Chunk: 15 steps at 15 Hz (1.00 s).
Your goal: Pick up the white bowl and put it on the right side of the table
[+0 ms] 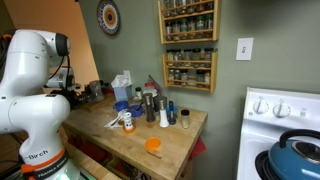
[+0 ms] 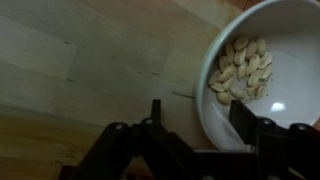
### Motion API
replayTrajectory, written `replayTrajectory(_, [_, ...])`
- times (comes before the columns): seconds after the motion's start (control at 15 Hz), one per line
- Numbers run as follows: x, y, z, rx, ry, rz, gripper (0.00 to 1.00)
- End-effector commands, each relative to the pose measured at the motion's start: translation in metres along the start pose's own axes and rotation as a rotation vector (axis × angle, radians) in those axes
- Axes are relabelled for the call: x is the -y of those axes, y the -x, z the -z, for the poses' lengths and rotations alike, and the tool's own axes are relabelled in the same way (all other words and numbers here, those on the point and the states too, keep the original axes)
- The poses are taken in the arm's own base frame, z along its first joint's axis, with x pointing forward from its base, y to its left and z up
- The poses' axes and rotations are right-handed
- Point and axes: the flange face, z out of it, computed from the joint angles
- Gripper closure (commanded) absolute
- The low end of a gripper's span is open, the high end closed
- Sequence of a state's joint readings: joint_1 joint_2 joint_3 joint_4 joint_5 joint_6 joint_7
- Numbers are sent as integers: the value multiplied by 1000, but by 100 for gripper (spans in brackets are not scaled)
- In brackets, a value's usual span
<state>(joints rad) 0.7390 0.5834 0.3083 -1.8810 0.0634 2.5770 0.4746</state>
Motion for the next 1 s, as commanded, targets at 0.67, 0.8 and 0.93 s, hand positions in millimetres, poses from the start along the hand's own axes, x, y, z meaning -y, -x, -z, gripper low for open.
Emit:
replayTrajectory(0.67, [0,-5,-11,32,-77,56,91])
replayTrajectory(0.8, [-2,-6,-12,36,-79,55,100])
replayTrajectory(0.93, [-2,-5,-11,38,-85,56,98])
